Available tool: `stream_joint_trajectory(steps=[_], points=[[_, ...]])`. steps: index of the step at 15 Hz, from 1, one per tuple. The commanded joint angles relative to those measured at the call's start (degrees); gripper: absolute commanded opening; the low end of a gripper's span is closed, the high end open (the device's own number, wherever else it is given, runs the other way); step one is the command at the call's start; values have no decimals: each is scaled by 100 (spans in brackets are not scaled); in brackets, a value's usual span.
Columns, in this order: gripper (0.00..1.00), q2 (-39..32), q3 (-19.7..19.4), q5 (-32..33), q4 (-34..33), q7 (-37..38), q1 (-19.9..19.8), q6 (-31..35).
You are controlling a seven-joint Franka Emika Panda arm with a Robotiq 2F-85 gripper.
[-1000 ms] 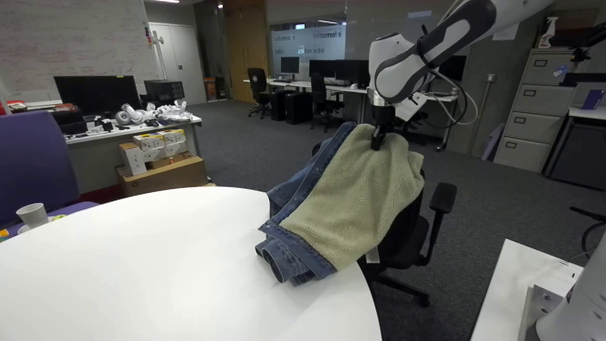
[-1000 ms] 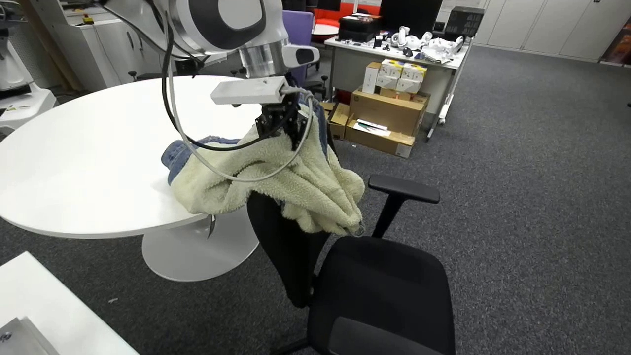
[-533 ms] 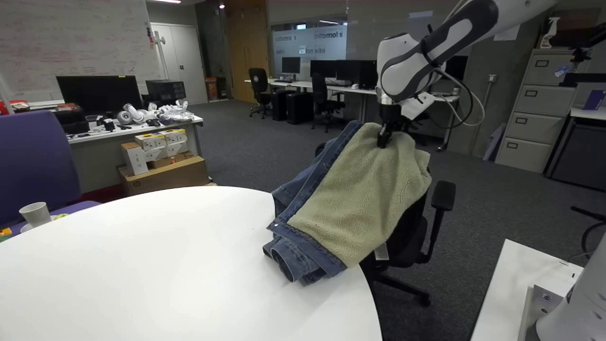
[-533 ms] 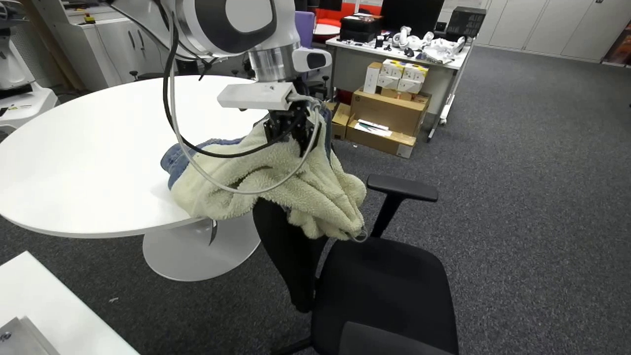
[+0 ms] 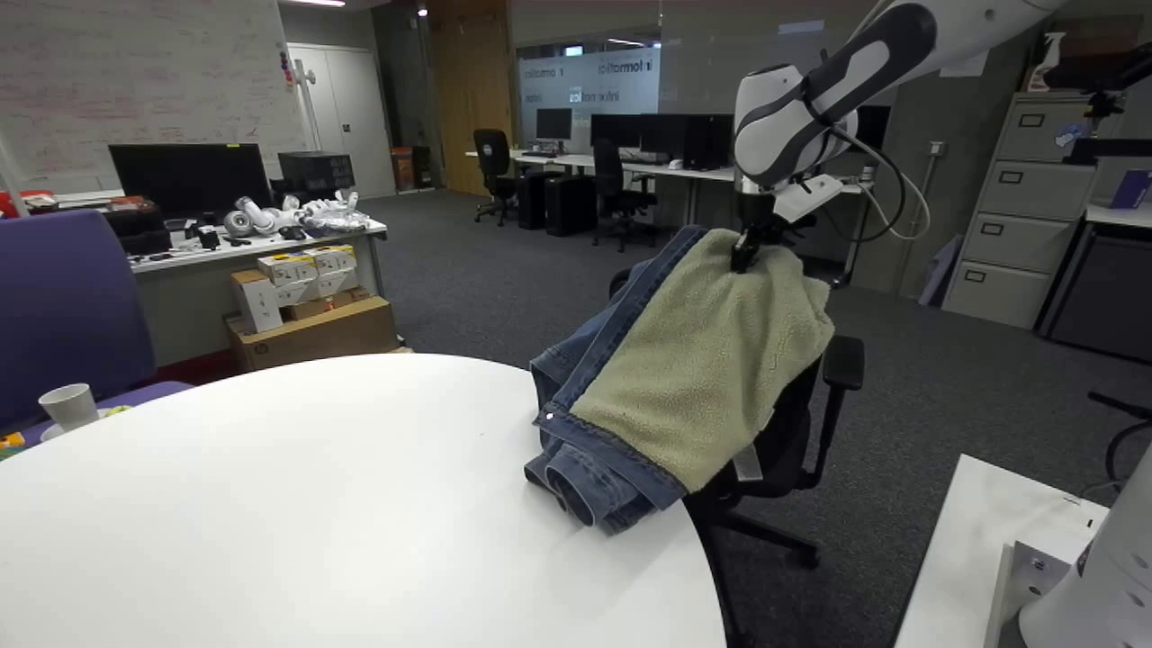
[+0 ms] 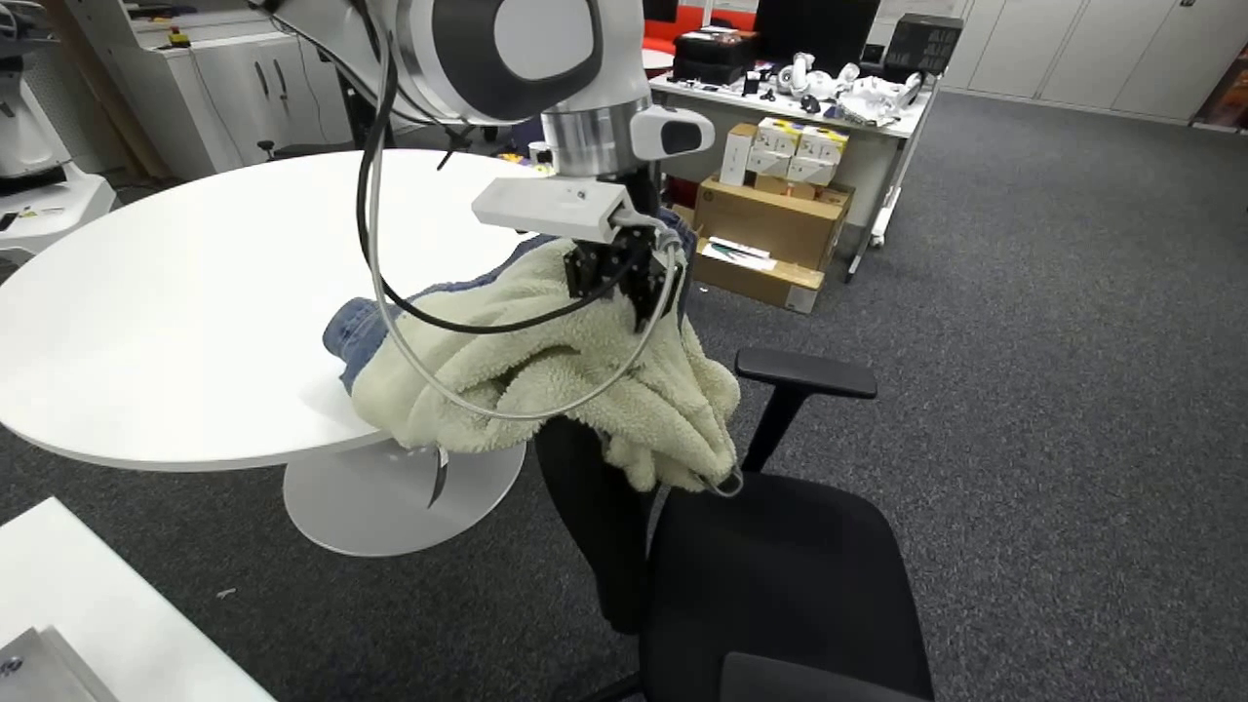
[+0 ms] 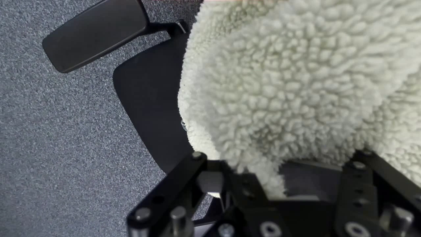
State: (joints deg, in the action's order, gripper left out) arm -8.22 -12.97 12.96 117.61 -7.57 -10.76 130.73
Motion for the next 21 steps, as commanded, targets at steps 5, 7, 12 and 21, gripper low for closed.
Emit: stream_joint_trajectory(steps=[5, 7, 12, 21], points=[[0, -715, -175, 68, -949, 277, -238, 80], [0, -587, -88, -103, -1048, 172, -211, 56], [0, -329, -26, -470, -1402, 139, -240, -45], [0, -515, -234, -1091, -1853, 200, -588, -49]])
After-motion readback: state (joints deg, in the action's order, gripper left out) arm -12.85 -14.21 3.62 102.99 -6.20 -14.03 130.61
